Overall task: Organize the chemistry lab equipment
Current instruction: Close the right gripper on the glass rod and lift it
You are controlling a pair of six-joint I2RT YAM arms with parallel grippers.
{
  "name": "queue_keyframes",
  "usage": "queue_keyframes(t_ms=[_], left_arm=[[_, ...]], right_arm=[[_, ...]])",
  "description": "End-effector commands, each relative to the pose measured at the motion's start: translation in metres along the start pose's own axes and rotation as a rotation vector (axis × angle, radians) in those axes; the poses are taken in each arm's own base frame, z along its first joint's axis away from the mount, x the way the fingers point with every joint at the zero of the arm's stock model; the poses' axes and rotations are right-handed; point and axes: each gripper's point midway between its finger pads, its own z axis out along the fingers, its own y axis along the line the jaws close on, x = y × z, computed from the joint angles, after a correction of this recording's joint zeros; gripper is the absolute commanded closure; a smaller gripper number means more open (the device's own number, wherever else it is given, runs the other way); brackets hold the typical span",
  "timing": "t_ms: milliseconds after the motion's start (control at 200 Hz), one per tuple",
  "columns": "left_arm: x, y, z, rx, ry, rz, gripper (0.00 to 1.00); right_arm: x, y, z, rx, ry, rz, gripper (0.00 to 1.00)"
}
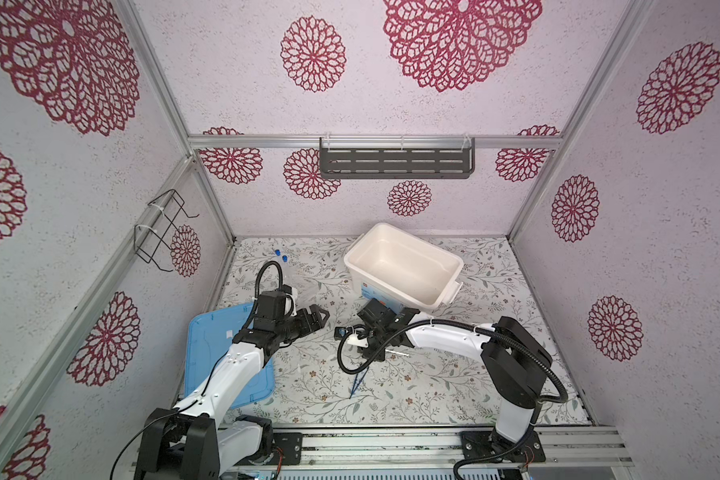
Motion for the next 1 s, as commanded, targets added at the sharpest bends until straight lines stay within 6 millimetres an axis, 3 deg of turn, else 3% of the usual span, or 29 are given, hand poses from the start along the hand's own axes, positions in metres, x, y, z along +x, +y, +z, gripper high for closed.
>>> queue_keyframes(t_ms=[0,100,280,435,766,996], left_arm=[[-0.004,0.003,0.004,-0.015,-0.012,0.002,0.07],[-0.007,0.007,0.005,-0.052,-0.004,0.017,0.07],[-0.012,0.008,0.007,-0.079,0.012,0.033,0.07],[-0.014,0.015,0.008,-0.111,0.006,0.017,0.07],[-0.016,0.022,0.014,-0.117,0.011,-0.02,0.07],[-0.019,0.022,0.015,-0.113,0.005,-0.031,0.07]], right_arm=[[-0.002,-0.005,-0.024,0.01,-0.012,0.023,0.66],[0.014,-0.007,-0.026,-0.009,0.037,0.047,0.58],[0.065,-0.015,-0.031,-0.077,0.213,0.168,0.56],[0.106,-0.017,-0.037,-0.088,0.438,0.098,0.55],[0.11,-0.04,-0.022,-0.036,0.514,0.095,0.54],[0.112,-0.045,-0.021,-0.035,0.515,0.077,0.57]])
